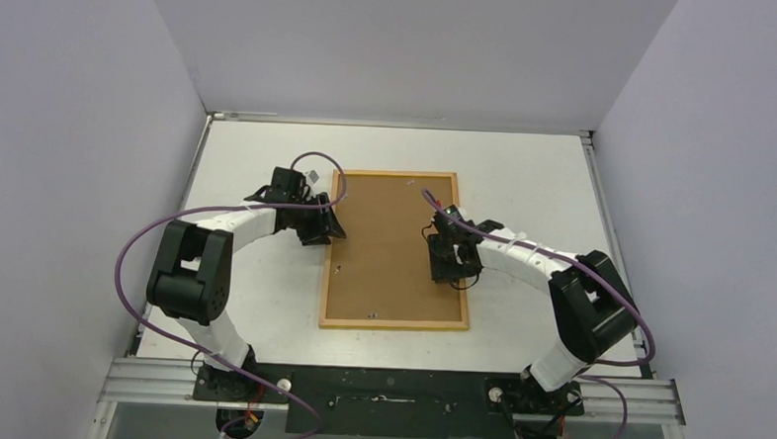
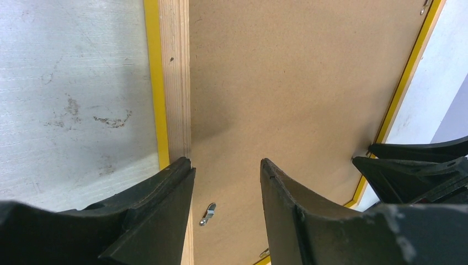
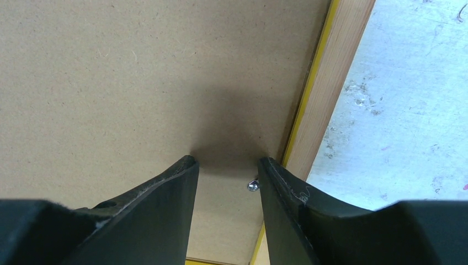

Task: Put the photo into the frame

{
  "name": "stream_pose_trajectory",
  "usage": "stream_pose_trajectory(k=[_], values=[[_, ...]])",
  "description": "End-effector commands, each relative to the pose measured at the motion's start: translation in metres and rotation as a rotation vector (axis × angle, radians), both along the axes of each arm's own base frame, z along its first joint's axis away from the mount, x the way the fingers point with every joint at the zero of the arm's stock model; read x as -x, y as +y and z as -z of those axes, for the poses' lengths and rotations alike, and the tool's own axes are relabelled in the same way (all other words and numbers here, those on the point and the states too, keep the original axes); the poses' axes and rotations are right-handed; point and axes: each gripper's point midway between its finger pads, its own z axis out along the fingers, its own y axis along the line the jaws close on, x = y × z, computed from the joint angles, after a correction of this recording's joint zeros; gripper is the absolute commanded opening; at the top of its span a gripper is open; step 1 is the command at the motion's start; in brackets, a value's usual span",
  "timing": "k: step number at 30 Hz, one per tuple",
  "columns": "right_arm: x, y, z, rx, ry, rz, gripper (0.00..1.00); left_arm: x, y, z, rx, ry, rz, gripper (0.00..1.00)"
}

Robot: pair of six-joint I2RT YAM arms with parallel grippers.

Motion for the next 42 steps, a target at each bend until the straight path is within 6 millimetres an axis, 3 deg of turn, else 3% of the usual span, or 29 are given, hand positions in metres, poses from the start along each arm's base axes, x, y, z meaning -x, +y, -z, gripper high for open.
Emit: stream_pose_trajectory(k=[1,22,30,35,38,42], values=[[0.018,-0.013,0.003,0.013,0.049,-0.017,0.46,0.0,0.005,0.013,-0.014,0.022,-0.012,0.46],[0.034,-0.015,0.002,-0.021,0.068,-0.048,0.49,-0.002,0.0,0.01,0.021,0.019,-0.018,0.46],[0.018,-0.012,-0.005,-0.006,0.029,-0.025,0.49,-0.006,-0.001,0.005,0.027,0.009,-0.015,0.46],[-0.001,-0.003,-0.026,-0.026,-0.031,-0.02,0.5,-0.011,-0.001,-0.009,0.024,-0.015,-0.012,0.46],[-0.011,0.005,-0.045,-0.057,-0.081,-0.024,0.5,-0.018,0.001,-0.028,0.015,-0.047,-0.009,0.48],[-0.019,0.002,-0.066,-0.048,-0.167,-0.003,0.54,-0.022,0.011,-0.058,-0.046,-0.097,0.009,0.61]])
